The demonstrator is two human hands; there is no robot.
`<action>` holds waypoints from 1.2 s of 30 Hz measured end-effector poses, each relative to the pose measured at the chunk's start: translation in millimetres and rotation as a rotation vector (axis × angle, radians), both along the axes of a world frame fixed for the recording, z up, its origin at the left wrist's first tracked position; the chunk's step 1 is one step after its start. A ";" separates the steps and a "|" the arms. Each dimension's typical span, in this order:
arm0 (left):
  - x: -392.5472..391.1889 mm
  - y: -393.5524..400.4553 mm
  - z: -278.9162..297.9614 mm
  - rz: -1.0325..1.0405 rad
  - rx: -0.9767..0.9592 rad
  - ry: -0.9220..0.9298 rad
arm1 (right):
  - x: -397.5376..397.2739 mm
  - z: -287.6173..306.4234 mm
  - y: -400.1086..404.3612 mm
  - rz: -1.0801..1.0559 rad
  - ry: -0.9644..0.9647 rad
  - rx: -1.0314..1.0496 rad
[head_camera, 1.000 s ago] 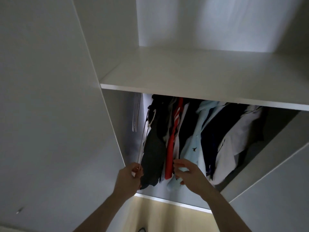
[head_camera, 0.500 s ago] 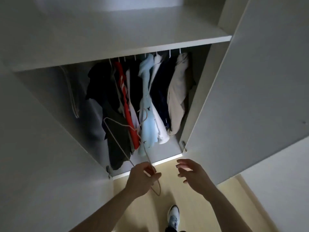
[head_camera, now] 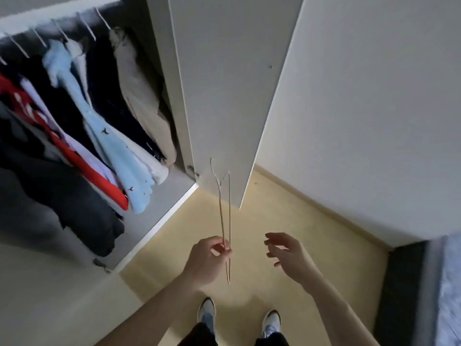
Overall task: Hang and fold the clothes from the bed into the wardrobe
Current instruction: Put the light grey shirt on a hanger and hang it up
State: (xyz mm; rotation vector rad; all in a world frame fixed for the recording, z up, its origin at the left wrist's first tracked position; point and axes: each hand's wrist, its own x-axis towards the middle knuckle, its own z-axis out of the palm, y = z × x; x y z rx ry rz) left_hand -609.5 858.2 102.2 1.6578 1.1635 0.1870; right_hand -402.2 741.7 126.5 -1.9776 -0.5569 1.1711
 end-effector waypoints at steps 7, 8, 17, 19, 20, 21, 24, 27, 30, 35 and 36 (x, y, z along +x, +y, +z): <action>62.4 -76.8 17.1 -0.332 0.043 0.085 | 28.4 5.5 -133.5 -0.183 -0.038 0.003; 75.6 -93.8 18.6 -0.395 0.072 0.087 | 33.4 6.4 -157.3 -0.215 -0.043 0.007; 199.0 -303.7 17.1 -0.648 0.292 0.117 | 92.2 -6.1 -414.5 -0.514 -0.038 0.042; 220.4 -350.3 18.9 -0.697 0.315 0.108 | 104.3 -7.8 -458.9 -0.576 -0.029 0.045; 231.8 -373.6 20.0 -0.729 0.326 0.093 | 111.0 -7.0 -480.2 -0.607 -0.020 0.051; 243.8 -396.3 21.3 -0.764 0.328 0.074 | 118.3 -6.5 -500.9 -0.637 -0.018 0.053; 276.6 -450.1 26.8 -0.871 0.304 0.036 | 138.6 -7.2 -550.3 -0.728 -0.013 0.058; 308.4 -493.3 32.8 -0.995 0.308 -0.003 | 157.6 -13.9 -590.0 -0.838 0.047 0.079; 342.4 -528.9 31.0 -1.128 0.276 -0.037 | 181.5 -23.6 -624.0 -0.940 0.126 0.093; 407.4 -581.5 6.8 -1.260 0.187 -0.026 | 230.1 -33.9 -672.7 -1.091 0.188 0.086; 423.1 -591.5 2.2 -1.285 0.164 -0.023 | 241.3 -34.2 -683.0 -1.118 0.197 0.090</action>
